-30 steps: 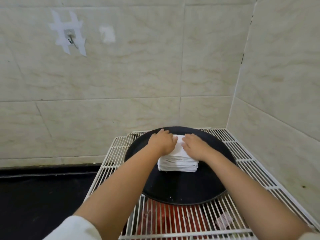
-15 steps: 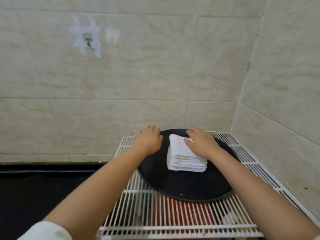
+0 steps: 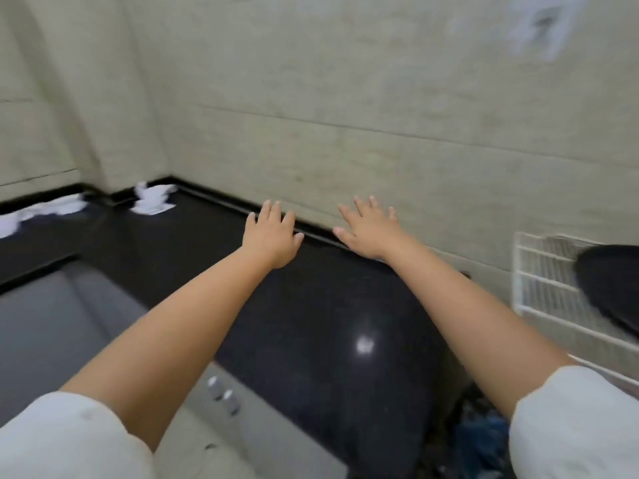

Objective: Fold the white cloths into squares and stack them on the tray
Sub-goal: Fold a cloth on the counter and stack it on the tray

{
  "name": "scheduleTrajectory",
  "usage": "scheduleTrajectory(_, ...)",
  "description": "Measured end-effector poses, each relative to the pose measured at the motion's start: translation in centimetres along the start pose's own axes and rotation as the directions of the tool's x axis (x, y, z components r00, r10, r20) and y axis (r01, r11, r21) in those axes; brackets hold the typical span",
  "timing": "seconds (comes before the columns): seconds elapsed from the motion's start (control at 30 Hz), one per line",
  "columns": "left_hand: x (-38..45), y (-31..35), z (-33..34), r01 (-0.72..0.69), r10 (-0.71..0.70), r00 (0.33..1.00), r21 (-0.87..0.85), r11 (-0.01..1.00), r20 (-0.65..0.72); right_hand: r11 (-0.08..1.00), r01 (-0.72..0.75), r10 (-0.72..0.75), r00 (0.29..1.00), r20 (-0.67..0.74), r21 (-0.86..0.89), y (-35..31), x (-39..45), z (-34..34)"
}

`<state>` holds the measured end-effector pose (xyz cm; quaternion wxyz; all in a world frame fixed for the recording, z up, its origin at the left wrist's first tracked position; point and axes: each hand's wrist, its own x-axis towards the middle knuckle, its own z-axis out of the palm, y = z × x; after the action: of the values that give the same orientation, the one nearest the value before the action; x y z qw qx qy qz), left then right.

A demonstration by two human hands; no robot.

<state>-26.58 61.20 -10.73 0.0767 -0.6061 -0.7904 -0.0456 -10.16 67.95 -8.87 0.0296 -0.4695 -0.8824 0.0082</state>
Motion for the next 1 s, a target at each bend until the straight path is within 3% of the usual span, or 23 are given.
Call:
scheduleTrajectory(0.23, -5.6, -20.1, 1.1, 0.284, -0.288, 0.955, 0.055, 0.957, 0.075, 0.956, 0.294, -0.293, 0.953, 0.073, 0.000, -21.4, 7.0, 3.1)
scheduleTrajectory(0.47, -6.2, -36.8, 4.2, 0.489, -0.499, 0.861, 0.112, 0.865, 0.097, 0.855, 0.510, -0.516, 0.855, 0.051, 0.097, -37.1, 15.9, 7.9)
scheduleTrajectory(0.73, 2.7, -54.5, 5.9, 0.529, -0.546, 0.829, 0.150, 0.835, 0.119, 0.811, 0.572, -0.582, 0.810, 0.070, 0.125, -49.6, 32.5, 10.4)
scheduleTrajectory(1.0, 11.1, -67.8, 8.7, 0.490, -0.497, 0.866, 0.106, 0.865, 0.057, 0.835, 0.544, -0.550, 0.826, 0.119, 0.083, -57.0, 46.6, 12.9)
